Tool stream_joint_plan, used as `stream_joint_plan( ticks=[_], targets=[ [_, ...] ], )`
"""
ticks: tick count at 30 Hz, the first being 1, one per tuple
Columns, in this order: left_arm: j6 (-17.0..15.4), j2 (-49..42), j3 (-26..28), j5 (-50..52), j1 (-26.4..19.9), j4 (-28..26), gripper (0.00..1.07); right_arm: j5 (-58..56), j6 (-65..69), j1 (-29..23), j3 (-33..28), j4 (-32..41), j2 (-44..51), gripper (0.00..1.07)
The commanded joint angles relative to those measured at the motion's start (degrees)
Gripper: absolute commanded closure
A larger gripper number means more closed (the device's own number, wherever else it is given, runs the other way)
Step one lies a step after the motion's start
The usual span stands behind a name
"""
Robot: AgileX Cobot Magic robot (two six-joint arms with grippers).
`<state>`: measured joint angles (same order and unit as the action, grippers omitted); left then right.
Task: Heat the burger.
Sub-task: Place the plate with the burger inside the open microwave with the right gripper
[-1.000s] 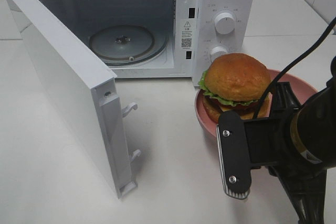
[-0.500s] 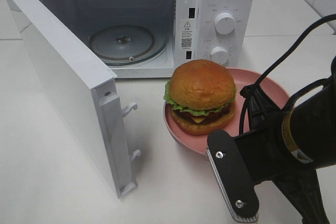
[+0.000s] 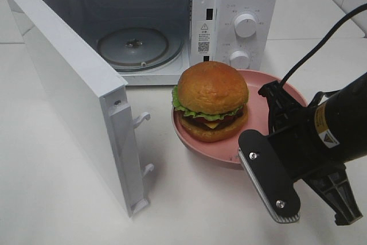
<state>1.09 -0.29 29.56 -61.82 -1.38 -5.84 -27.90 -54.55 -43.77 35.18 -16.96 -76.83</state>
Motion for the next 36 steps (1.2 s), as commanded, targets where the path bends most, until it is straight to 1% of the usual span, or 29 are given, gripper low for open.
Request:
stream_joint_plan(
  ticks=[1, 4, 8, 10, 11, 12, 13, 14, 15, 17, 18, 19, 20, 22, 24, 25, 27, 36],
  targets=[
    [-0.06, -0.92, 0.00, 0.46, -0.11, -0.29, 0.09, 3.15, -7.51, 2.46, 2.23, 3.15, 0.74, 1.07],
    [-0.06, -0.92, 0.00, 0.46, -0.11, -0.29, 0.09, 2.98, -12.61, 5.33, 4.53, 6.36, 0.74, 1.07],
    [-0.06, -0.92, 0.00, 0.46, -0.11, -0.29, 0.09, 2.58, -17.70, 6.13, 5.61, 9.22, 0.74, 1.07],
    [-0.06, -0.92, 0.00, 0.46, -0.11, -0.29, 0.09, 2.12, -23.03, 6.30, 7.16, 13.06, 0.34, 1.07],
    [-0.06, -0.92, 0.00, 0.46, -0.11, -0.29, 0.09, 2.12, -23.03, 6.30, 7.16, 13.06, 0.34, 1.07],
    [-0.06, -0.92, 0.00, 0.46, -0.11, -0.29, 0.09, 0.63, -25.04, 6.42, 8.54, 15.18, -0.52, 1.07],
    [-0.06, -0.92, 0.00, 0.46, -0.11, -0.29, 0.09, -0.57, -25.78, 6.42, 9.28, 15.76, -1.15, 1.07],
    [-0.06, -0.92, 0.00, 0.46, -0.11, -0.29, 0.09, -0.57, -25.78, 6.42, 9.28, 15.76, -1.15, 1.07],
    [-0.06, -0.92, 0.00, 0.46, -0.11, -0.29, 0.09, -2.46, -27.04, 6.42, 11.40, 16.27, -2.52, 1.07],
    [-0.06, -0.92, 0.00, 0.46, -0.11, -0.29, 0.09, -2.86, -27.27, 6.42, 12.20, 16.27, -3.15, 1.07],
    [-0.06, -0.92, 0.00, 0.46, -0.11, -0.29, 0.09, -3.38, -27.33, 6.42, 14.27, 16.27, -4.24, 1.07],
    [-0.06, -0.92, 0.00, 0.46, -0.11, -0.29, 0.09, -3.38, -27.33, 6.42, 14.27, 16.27, -4.24, 1.07],
    [-0.06, -0.92, 0.00, 0.46, -0.11, -0.29, 0.09, -3.72, -27.33, 6.42, 16.10, 16.27, -5.50, 1.07],
    [-0.06, -0.92, 0.00, 0.46, -0.11, -0.29, 0.09, -3.90, -27.33, 6.42, 16.79, 16.27, -6.02, 1.07],
    [-0.06, -0.92, 0.00, 0.46, -0.11, -0.29, 0.09, -5.27, -27.62, 6.42, 19.31, 16.27, -8.02, 1.07],
    [-0.06, -0.92, 0.00, 0.46, -0.11, -0.29, 0.09, -5.27, -27.62, 6.42, 19.31, 16.27, -8.02, 1.07],
    [-0.06, -0.92, 0.00, 0.46, -0.11, -0.29, 0.09, -6.19, -28.42, 6.42, 22.29, 16.27, -10.14, 1.07],
    [-0.06, -0.92, 0.00, 0.46, -0.11, -0.29, 0.09, -6.53, -28.42, 6.25, 26.59, 16.44, -13.87, 1.07]
  ],
)
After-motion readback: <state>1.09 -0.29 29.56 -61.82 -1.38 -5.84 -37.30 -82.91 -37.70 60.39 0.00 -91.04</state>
